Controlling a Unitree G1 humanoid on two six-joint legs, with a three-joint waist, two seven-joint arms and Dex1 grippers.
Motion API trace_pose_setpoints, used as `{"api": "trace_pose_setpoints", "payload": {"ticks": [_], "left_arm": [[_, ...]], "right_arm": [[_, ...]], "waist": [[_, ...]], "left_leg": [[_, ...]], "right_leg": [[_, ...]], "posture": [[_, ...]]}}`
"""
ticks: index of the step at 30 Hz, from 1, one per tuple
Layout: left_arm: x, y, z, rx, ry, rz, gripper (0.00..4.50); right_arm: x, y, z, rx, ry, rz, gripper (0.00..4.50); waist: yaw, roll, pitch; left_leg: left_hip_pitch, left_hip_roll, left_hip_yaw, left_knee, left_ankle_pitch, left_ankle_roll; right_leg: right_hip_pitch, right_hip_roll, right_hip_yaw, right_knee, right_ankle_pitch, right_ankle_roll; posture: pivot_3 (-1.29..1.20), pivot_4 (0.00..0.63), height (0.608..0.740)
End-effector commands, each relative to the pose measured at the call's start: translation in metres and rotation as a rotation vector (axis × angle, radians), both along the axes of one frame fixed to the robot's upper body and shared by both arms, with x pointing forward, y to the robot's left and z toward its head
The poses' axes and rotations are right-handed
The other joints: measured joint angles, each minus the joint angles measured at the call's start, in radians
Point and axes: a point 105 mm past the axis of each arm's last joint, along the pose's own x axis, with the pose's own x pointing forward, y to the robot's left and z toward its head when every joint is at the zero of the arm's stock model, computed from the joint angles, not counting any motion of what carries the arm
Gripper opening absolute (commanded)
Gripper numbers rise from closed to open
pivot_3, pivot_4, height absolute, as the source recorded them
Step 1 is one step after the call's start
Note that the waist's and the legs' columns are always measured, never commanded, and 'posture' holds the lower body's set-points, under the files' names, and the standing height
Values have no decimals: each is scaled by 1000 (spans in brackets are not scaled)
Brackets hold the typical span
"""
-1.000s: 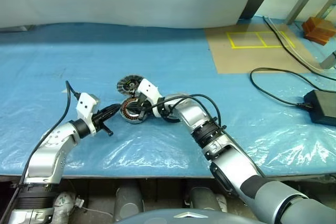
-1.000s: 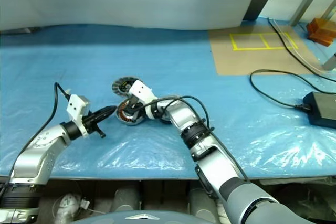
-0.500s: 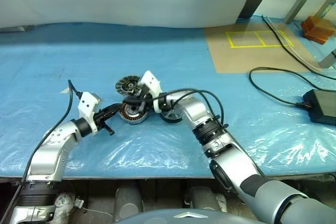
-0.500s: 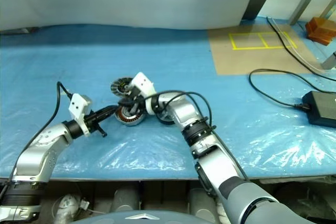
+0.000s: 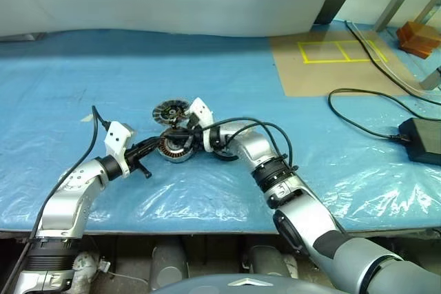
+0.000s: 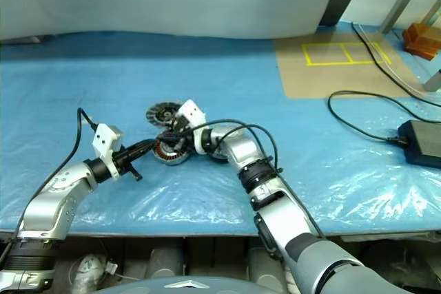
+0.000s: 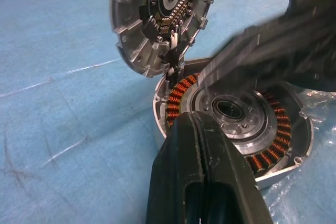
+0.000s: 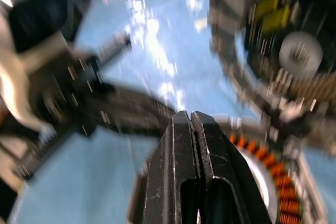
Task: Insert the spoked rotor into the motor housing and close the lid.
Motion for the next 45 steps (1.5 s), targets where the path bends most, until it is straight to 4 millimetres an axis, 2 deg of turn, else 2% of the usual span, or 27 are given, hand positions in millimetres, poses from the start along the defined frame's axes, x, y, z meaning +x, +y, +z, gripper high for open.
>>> {"api": "trace_pose_setpoints", "payload": {"ticks": [1, 3, 6, 8, 13, 16, 19, 21, 22, 24, 28, 29, 31, 34, 38, 42, 45], "left_arm": [[2, -2, 12, -1, -46, -12, 0], [2, -3, 12, -1, -46, -15, 0], [2, -3, 12, 0, -47, -18, 0], [2, -4, 12, -2, -46, -19, 0], [1, -3, 12, 1, -43, -17, 0], [3, -3, 12, 0, -45, -16, 0], [4, -4, 13, -2, -48, -18, 0], [4, -4, 14, -3, -51, -19, 0], [4, -4, 14, -3, -52, -19, 0], [4, -3, 15, -4, -53, -20, 0], [-1, 3, 17, -8, -38, -36, 0], [-3, 5, 17, -7, -32, -40, 0], [-6, 8, 18, -7, -26, -44, 0], [-11, 16, 17, 11, -11, -43, 0], [-13, 17, 20, 15, -14, -47, 0], [-14, 13, 29, 19, -37, -70, 0], [-19, 2, 36, 10, -46, -125, 0]], "right_arm": [[-10, 10, 15, 16, -48, 61, 22], [-11, 12, -1, -71, -69, 55, 22], [-5, 4, -50, -363, -189, 22, 22], [-4, -4, -70, -468, -205, 21, 22], [3, -3, -48, -332, -109, -19, 22], [6, 2, -13, -131, -61, -21, 22], [6, 3, 12, 17, -6, -11, 22], [4, 3, 24, 80, 21, 6, 22], [2, 4, 23, 75, 19, 17, 22], [-6, 6, 5, -36, -26, 54, 22], [-14, -2, -61, -409, -178, 86, 22], [-14, -4, -69, -440, -180, 79, 22], [-13, -5, -72, -432, -153, 63, 22], [-11, 2, -47, -293, -94, 50, 22], [-9, 2, -12, -113, -58, 58, 22], [-10, -15, 31, 0, -114, 98, 22], [-12, -38, 48, -53, -149, 131, 22]], "waist": [[0, 0, 0], [0, 0, 0], [0, 0, 0], [1, 0, 0], [1, 1, 0], [1, 1, 0], [1, 0, 0], [1, 0, 0], [0, 0, 0], [0, 0, 0], [0, 0, 0], [-2, 0, 0], [-2, 0, -1], [-2, 0, -1], [1, 1, 0], [5, 0, 0], [7, 0, 0]], "left_leg": [[0, 0, 0, 0, 0, 0], [1, 0, 0, -1, 0, 0], [0, 0, 0, -1, 0, 0], [0, -1, 0, -1, 0, 0], [5, -1, 0, -2, 0, 0], [5, -1, 0, -2, 0, 0], [3, -1, 0, -2, 0, 0], [2, -1, 0, -2, 0, 0], [2, 0, 0, -2, 0, 0], [2, 0, 0, -3, 0, 0], [1, 0, 0, -5, 0, 0], [1, 0, 0, -5, 0, 0], [2, -1, 0, -6, 0, -1], [8, -1, 1, -8, 0, -1], [7, 0, 1, -8, 0, -1], [3, 0, 1, -7, 0, 0], [2, 0, 0, -7, 0, -1]], "right_leg": [[0, 0, 0, 0, 0, 0], [0, 0, 0, 0, 0, 0], [0, 0, 0, -1, 0, -1], [0, -1, 0, -1, -2, -3], [4, -1, 1, -1, -2, -3], [4, -1, 1, -1, -2, -4], [2, -1, 1, -1, -2, -4], [1, 0, 1, -1, -2, -3], [1, 0, 0, -1, -2, -3], [1, 0, 0, -2, 0, 0], [2, 1, -1, -6, 0, 1], [2, 1, -1, -8, 0, 1], [3, 1, -1, -8, 0, 1], [7, 0, 0, -9, -2, -3], [7, 0, 0, -10, -2, -3], [5, 0, -1, -10, 0, 1], [5, 0, -1, -11, 1, 2]], "posture": [[0, 150, 740], [0, 150, 740], [0, 150, 740], [0, 150, 740], [0, 150, 740], [0, 150, 740], [0, 150, 740], [0, 150, 740], [0, 150, 740], [0, 150, 740], [0, 150, 740], [0, 150, 740], [0, 150, 740], [0, 150, 740], [0, 150, 740], [0, 150, 740], [0, 150, 740]]}}
